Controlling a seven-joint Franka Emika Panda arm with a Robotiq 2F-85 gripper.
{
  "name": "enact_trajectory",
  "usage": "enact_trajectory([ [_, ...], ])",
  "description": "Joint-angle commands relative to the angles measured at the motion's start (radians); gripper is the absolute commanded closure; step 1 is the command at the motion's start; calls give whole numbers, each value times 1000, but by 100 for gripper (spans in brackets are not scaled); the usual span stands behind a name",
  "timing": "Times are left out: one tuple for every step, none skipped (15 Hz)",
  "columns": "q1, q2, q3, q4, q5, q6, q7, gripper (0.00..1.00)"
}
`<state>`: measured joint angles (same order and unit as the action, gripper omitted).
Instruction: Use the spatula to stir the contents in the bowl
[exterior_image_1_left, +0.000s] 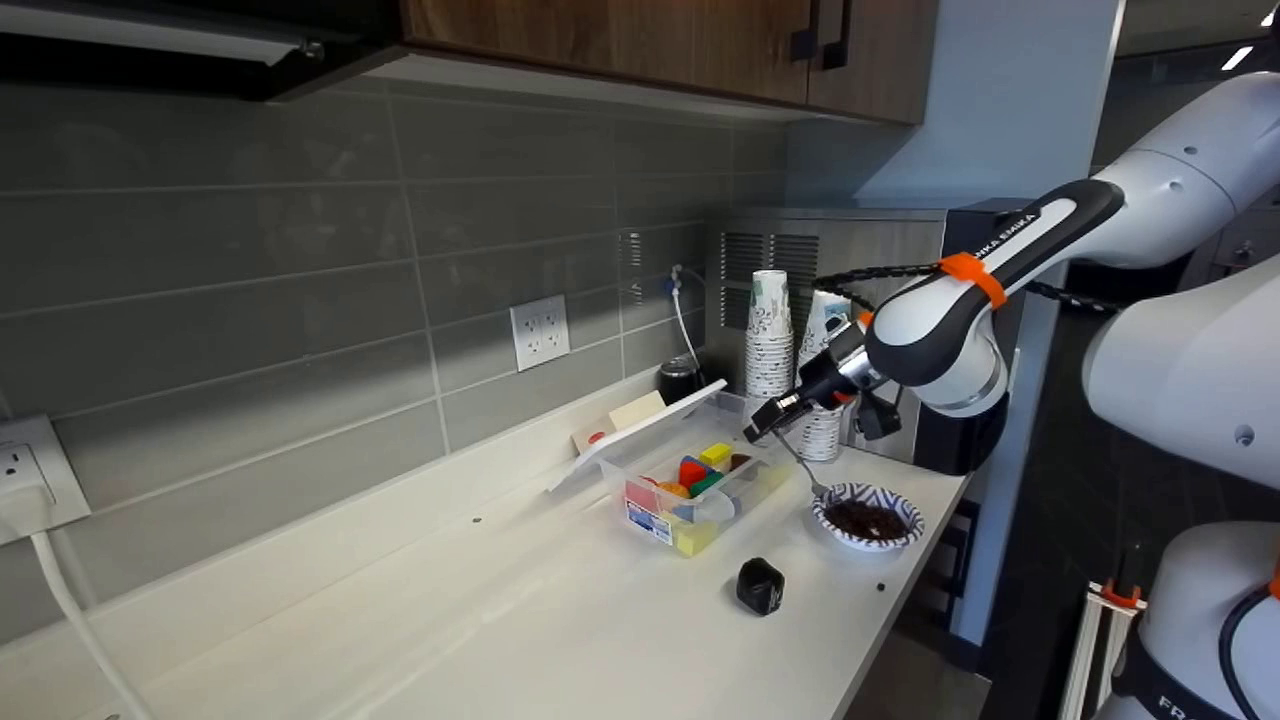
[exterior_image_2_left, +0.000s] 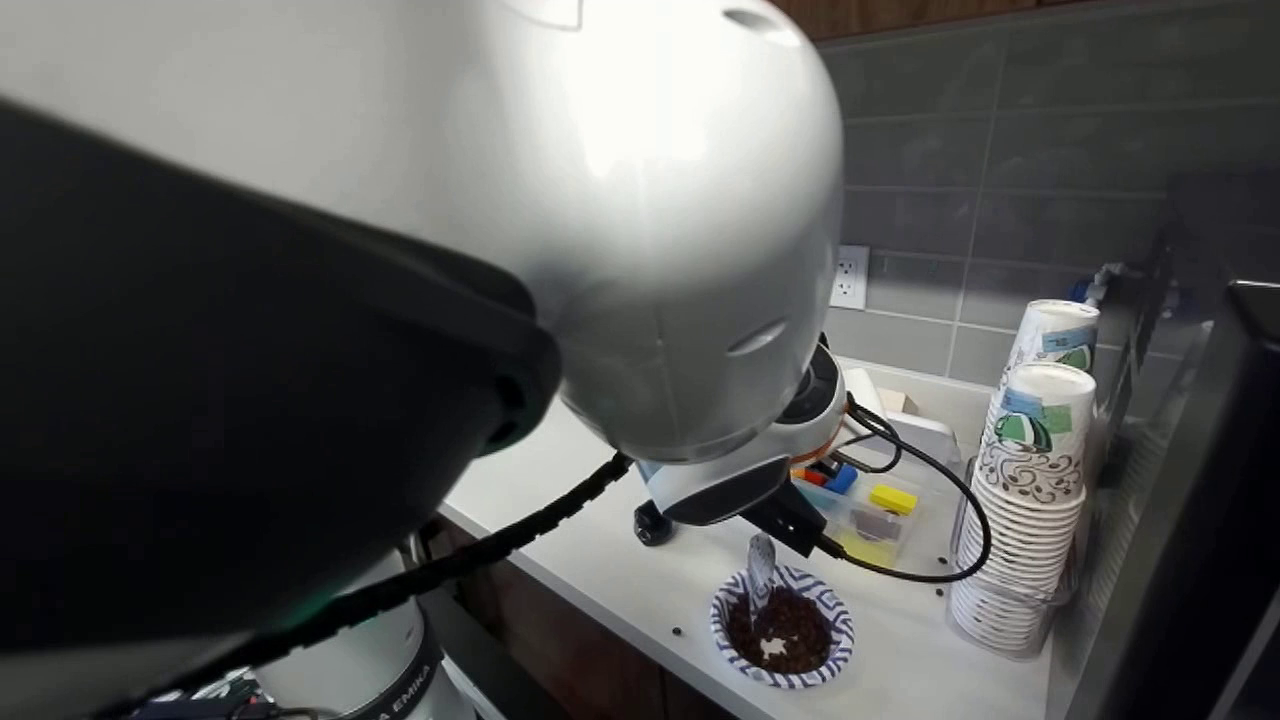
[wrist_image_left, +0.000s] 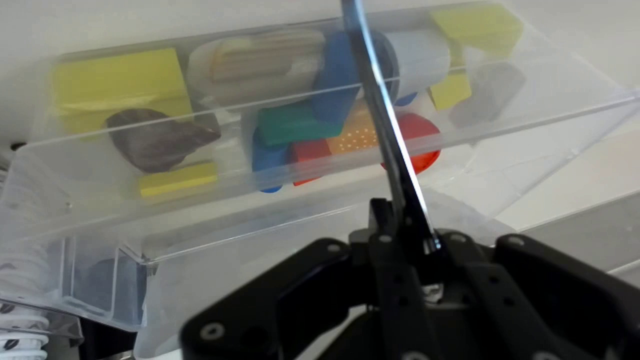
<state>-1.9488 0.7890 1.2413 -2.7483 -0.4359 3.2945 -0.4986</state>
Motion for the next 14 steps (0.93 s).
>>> enact_trajectory([
  [-2, 16, 28, 0, -29, 39, 72, 99],
  [1, 20, 29, 0, -31, 60, 79, 99],
  [7, 21, 26, 0, -36, 86, 81, 99],
  [14, 22, 19, 0, -43, 108, 81, 99],
  [21, 21, 11, 1, -51, 133, 78, 99],
  [30, 23, -4, 1, -65, 161, 68, 99],
  [35, 23, -17, 1, -82, 183, 63, 99],
  [41, 22, -37, 1, -102, 206, 58, 99],
  [45, 23, -57, 1, -125, 226, 54, 99],
  [50, 22, -77, 2, -152, 255, 48, 99],
  [44, 29, -89, 0, -166, 267, 27, 99],
  [49, 20, -115, 2, -214, 288, 45, 99],
  [50, 15, -134, 3, -246, 304, 53, 99],
  [48, 9, -153, 5, -282, 320, 65, 99],
])
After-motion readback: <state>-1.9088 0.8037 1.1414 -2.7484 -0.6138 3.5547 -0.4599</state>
